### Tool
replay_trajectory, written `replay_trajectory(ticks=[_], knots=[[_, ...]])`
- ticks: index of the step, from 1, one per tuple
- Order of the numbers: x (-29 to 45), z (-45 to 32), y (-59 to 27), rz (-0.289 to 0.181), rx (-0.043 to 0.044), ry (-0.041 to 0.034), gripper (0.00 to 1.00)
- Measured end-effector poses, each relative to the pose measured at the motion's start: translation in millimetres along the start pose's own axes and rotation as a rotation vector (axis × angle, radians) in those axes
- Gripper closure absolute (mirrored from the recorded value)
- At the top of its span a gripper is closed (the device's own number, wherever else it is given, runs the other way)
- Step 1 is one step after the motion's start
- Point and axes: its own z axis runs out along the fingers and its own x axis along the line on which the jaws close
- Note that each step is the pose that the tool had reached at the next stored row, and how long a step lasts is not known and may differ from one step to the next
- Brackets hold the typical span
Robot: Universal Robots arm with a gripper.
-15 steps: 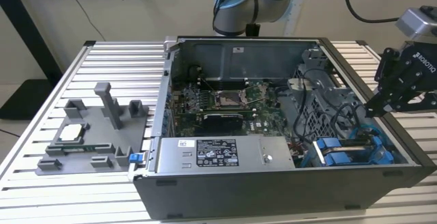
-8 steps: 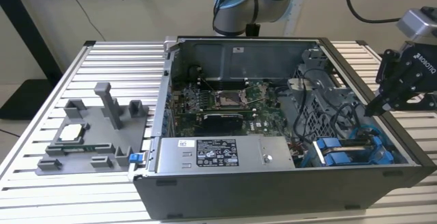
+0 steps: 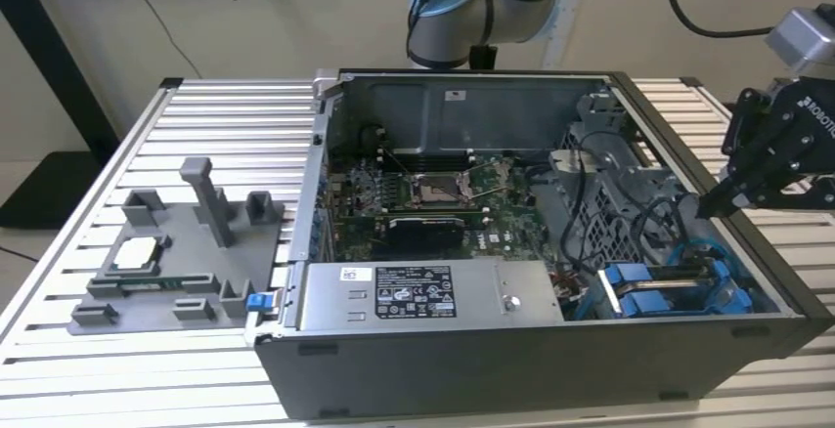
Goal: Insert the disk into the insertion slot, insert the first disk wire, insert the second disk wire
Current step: 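Insert the second disk wire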
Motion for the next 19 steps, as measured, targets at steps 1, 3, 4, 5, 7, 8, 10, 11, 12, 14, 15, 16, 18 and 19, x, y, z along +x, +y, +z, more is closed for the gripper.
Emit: replay_trajectory(ticks=[1, 3, 4, 5, 7, 8, 10, 11, 12, 14, 15, 16, 18, 19], knots=[[0.3, -1.8, 1.4, 0.001, -0.0004, -0.0051, 1.00], [0.6, -4.8, 5.0, 0.002, -0.0009, -0.0167, 1.00], [0.6, -6.2, 6.8, 0.002, -0.0012, -0.0222, 1.00], [0.7, -7.8, 8.7, 0.002, -0.0015, -0.0279, 1.00], [1.1, -11.0, 12.5, 0.002, -0.0023, -0.0386, 1.00], [1.5, -12.5, 14.4, 0.002, -0.0024, -0.0415, 1.00], [2.9, -14.8, 18.5, 0.002, -0.0026, -0.0431, 1.00], [3.9, -15.4, 20.6, 0.002, -0.0025, -0.0432, 1.00], [4.9, -15.9, 23.1, 0.002, -0.0025, -0.0431, 1.00], [7.6, -16.3, 28.5, 0.002, -0.0025, -0.0430, 1.00], [9.0, -16.2, 30.7, 0.002, -0.0025, -0.0430, 1.00], [10.6, -16.1, 33.0, 0.002, -0.0026, -0.0431, 1.00], [14.0, -15.8, 36.9, 0.002, -0.0026, -0.0431, 1.00], [15.8, -15.8, 38.8, 0.002, -0.0025, -0.0430, 1.00]])
